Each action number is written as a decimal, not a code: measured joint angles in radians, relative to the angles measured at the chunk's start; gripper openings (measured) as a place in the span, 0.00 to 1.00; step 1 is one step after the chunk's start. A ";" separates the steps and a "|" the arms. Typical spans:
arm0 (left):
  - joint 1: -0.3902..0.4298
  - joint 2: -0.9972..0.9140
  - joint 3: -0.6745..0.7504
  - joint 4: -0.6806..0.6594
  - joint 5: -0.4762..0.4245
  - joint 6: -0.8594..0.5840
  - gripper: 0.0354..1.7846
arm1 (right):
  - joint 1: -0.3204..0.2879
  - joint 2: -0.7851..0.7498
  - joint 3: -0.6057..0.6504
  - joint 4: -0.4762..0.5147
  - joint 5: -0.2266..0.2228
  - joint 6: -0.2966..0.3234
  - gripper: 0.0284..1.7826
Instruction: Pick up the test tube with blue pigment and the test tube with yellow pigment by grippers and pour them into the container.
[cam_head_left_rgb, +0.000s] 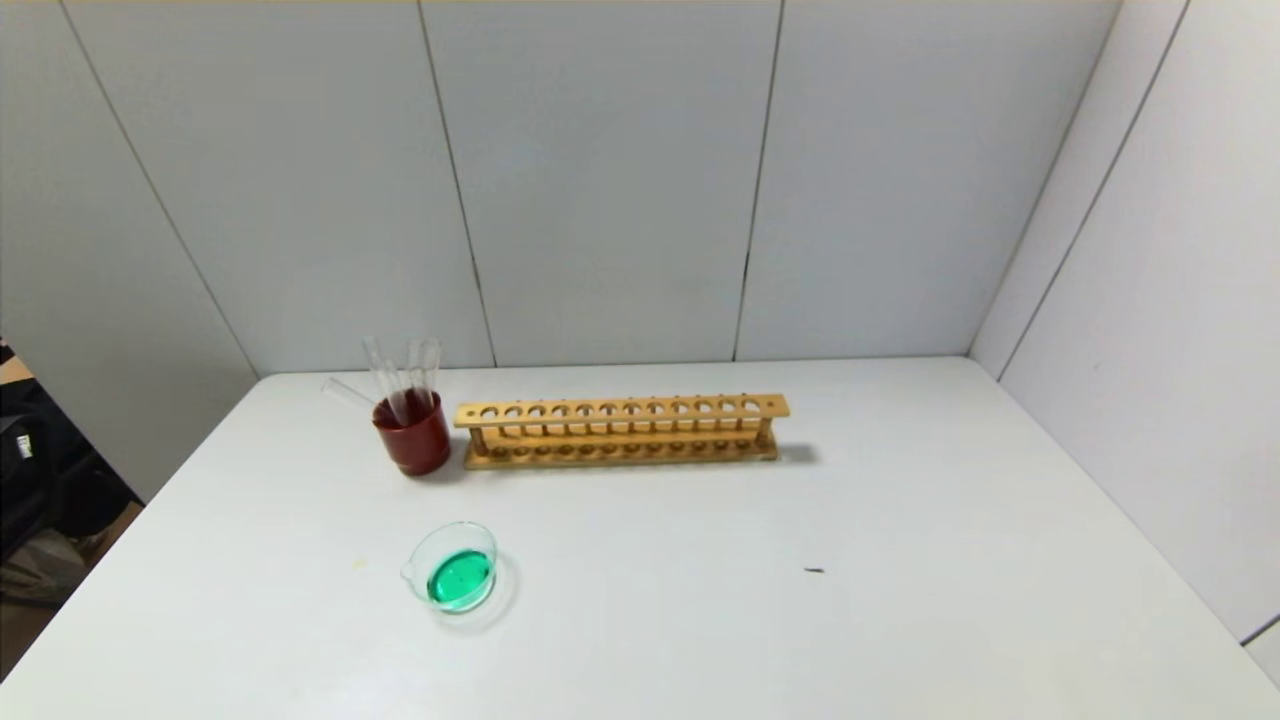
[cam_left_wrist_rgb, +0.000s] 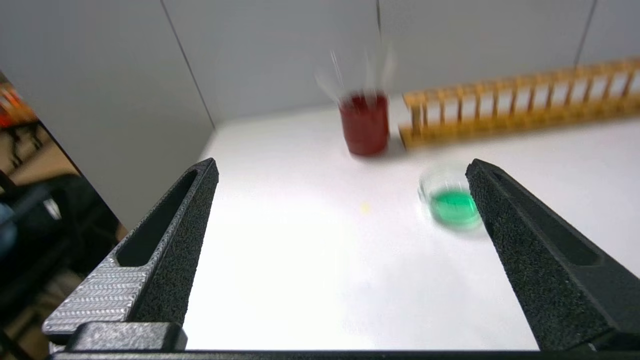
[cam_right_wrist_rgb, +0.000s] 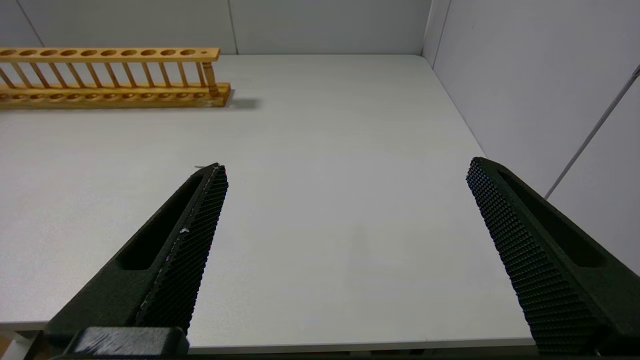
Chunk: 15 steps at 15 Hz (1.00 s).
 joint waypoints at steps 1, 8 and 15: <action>0.001 -0.011 0.017 0.052 -0.026 -0.018 0.98 | 0.000 0.000 0.000 0.000 0.000 0.000 0.98; 0.001 -0.004 -0.031 0.281 -0.057 -0.053 0.98 | 0.000 0.000 0.000 0.000 0.000 0.000 0.98; 0.001 -0.003 -0.032 0.284 -0.058 -0.053 0.98 | 0.000 0.000 0.000 0.000 0.000 0.001 0.98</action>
